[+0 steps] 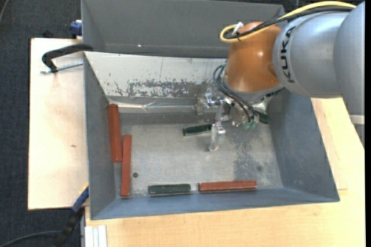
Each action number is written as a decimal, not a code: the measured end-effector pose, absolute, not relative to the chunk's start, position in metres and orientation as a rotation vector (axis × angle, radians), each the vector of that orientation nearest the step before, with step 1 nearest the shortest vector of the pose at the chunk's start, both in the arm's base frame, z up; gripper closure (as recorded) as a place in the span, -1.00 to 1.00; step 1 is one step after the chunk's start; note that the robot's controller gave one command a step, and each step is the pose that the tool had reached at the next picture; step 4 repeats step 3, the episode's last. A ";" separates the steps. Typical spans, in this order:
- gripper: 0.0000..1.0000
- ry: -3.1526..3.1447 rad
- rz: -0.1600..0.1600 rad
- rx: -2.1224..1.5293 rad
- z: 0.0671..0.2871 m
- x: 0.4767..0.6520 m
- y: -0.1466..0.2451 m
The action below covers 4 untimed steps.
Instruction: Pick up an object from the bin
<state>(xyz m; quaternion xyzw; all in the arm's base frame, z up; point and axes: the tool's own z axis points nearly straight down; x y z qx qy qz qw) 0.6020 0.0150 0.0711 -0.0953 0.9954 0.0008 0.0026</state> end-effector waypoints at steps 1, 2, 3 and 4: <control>1.00 3.122 0.003 -0.299 0.071 0.602 0.015; 1.00 3.124 0.008 -0.343 0.071 0.566 0.081; 1.00 3.089 0.001 -0.484 0.229 0.561 0.074; 1.00 3.089 0.001 -0.484 0.229 0.561 0.074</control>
Offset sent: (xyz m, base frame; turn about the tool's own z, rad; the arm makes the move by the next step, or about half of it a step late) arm 0.0000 0.0000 0.0000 0.0000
